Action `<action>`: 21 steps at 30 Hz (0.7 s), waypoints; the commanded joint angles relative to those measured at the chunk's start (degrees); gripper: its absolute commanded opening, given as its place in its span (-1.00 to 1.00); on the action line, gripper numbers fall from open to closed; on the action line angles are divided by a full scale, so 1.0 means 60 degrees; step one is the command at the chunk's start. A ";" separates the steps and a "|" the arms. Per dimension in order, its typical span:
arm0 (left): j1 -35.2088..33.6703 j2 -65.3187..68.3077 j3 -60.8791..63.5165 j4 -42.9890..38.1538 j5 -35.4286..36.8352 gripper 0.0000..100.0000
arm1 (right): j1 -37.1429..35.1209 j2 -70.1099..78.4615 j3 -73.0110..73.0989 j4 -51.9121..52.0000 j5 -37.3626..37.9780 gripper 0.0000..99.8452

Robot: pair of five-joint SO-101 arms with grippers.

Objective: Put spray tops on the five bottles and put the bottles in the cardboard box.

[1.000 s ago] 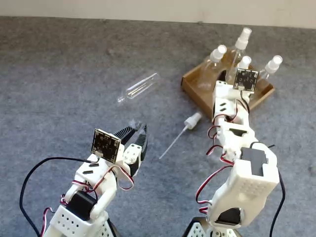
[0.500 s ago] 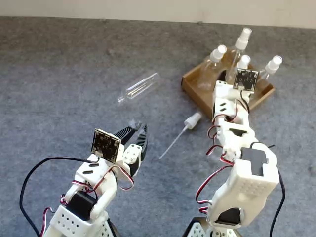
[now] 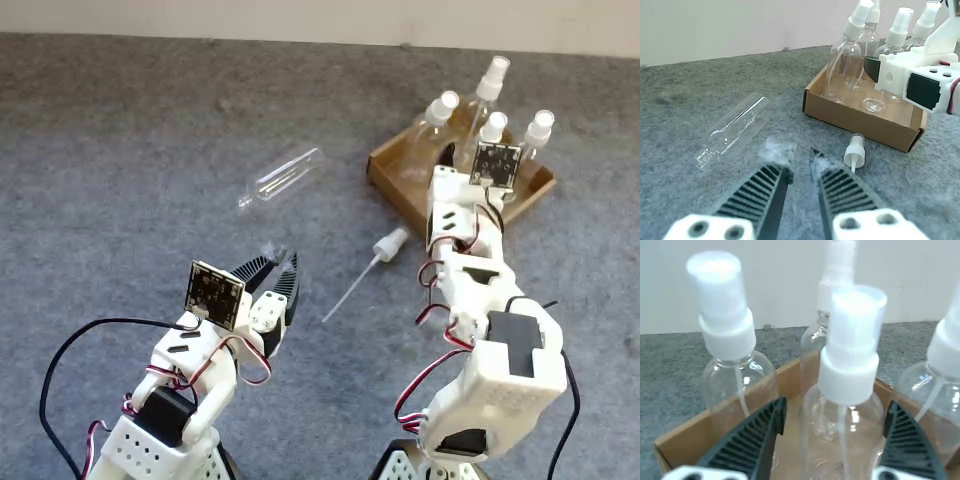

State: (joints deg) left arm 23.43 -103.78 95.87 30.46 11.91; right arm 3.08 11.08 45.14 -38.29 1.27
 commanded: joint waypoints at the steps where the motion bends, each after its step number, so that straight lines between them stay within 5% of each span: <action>1: -0.0154 0.0022 0.0198 0.0029 -0.0088 -0.99 | -0.0066 -0.0623 -0.0007 -0.0139 0.0000 -0.45; 21: -0.0154 0.0022 0.0198 0.0029 -0.0088 -0.99 | -0.0081 -0.0857 0.0755 -0.0168 0.0000 -0.45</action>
State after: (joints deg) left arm 23.43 -103.78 95.87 30.46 11.91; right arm 3.16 10.46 48.92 -38.29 1.27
